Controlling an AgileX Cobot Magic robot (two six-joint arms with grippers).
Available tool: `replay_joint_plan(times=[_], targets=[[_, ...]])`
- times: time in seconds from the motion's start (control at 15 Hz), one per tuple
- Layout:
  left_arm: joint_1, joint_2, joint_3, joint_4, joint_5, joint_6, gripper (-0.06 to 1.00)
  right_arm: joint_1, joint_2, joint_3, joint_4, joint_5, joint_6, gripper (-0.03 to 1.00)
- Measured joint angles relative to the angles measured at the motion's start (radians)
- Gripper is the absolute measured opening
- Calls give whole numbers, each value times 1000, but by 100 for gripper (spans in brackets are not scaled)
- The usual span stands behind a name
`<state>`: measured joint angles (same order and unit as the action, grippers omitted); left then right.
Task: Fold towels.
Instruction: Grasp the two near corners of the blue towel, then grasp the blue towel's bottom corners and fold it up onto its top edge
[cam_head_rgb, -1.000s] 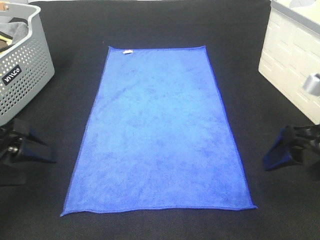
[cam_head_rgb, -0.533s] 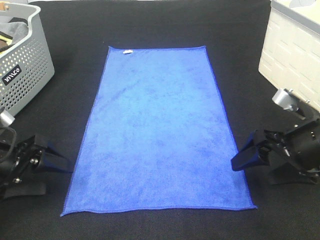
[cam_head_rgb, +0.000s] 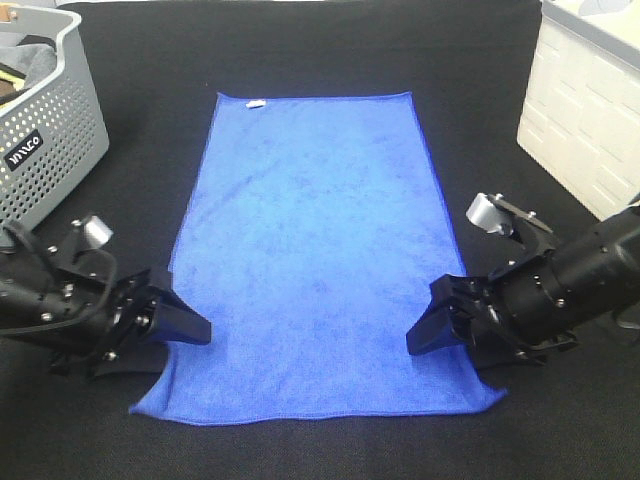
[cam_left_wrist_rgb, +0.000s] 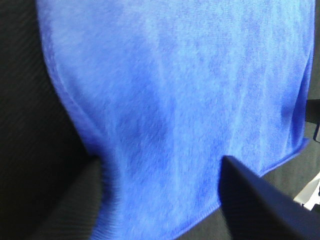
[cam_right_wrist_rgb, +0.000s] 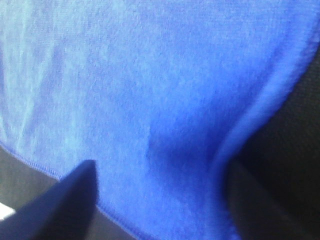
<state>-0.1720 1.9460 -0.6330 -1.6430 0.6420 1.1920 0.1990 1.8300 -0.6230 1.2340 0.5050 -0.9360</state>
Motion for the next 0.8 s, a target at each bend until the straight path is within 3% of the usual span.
replay_joint_plan(times=[0.27,0.33,0.6,0.8], targets=[[-13,19,-15,27,-47,-27,6,0,20,-2,3,-78,11,10],[-13,19,-15,37,-50,-30,1,0,21,-2,3,-83,26,1],[-13,-57,-18,158,-53,-136,0,0,1,-2,-61,-57,122,0],[-13,-199,-13,445,-46,-402,0,1,-101,-1,-250,16,328,0]])
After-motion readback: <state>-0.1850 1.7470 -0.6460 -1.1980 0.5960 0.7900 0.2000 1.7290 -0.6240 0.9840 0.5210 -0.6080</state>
